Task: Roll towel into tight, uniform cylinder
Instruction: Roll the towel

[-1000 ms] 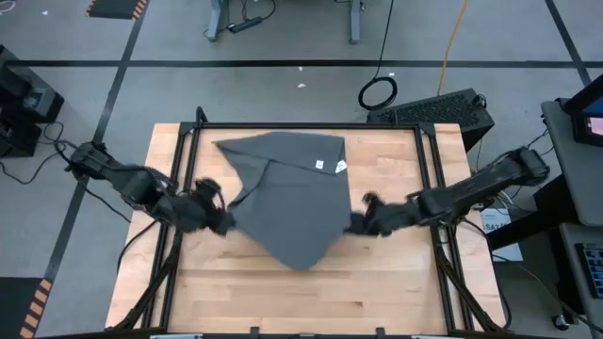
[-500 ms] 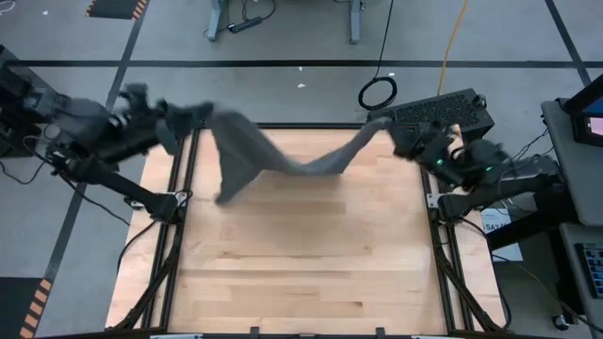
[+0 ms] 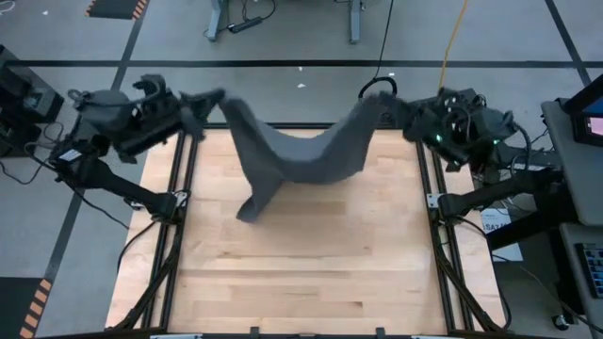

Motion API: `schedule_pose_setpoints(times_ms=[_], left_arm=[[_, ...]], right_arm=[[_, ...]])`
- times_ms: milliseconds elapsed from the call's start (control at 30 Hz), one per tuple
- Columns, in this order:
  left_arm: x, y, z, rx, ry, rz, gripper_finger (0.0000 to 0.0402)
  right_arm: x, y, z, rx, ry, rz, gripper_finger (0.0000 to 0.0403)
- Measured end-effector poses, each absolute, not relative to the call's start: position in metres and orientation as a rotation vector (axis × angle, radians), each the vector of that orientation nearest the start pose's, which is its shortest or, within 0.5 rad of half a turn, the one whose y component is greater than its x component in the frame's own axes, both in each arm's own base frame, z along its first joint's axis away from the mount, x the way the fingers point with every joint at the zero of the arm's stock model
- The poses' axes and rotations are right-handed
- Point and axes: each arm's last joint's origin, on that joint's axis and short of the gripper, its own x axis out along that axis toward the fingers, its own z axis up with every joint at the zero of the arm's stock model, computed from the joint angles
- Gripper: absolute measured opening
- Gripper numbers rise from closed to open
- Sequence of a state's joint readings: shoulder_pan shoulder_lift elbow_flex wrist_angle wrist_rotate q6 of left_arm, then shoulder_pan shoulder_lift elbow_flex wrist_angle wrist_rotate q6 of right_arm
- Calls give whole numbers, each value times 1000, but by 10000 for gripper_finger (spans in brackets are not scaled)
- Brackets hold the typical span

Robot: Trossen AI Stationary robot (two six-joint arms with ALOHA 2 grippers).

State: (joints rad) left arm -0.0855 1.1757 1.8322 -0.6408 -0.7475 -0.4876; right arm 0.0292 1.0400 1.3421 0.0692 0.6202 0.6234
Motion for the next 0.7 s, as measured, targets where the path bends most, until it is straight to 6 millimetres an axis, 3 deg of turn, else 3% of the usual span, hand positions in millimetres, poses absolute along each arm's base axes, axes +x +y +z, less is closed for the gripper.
schedule_pose_setpoints(times_ms=[200, 433, 700], left_arm=[[193, 39, 558, -325, -328, 804, 1], [211, 82, 577, -297, -627, 612, 1], [198, 86, 588, -323, -626, 466, 1]], right_arm=[[207, -43, 513, 558, -648, -603, 0], [213, -74, 556, 415, -855, -429, 0], [198, -72, 604, 391, -730, -355, 0]])
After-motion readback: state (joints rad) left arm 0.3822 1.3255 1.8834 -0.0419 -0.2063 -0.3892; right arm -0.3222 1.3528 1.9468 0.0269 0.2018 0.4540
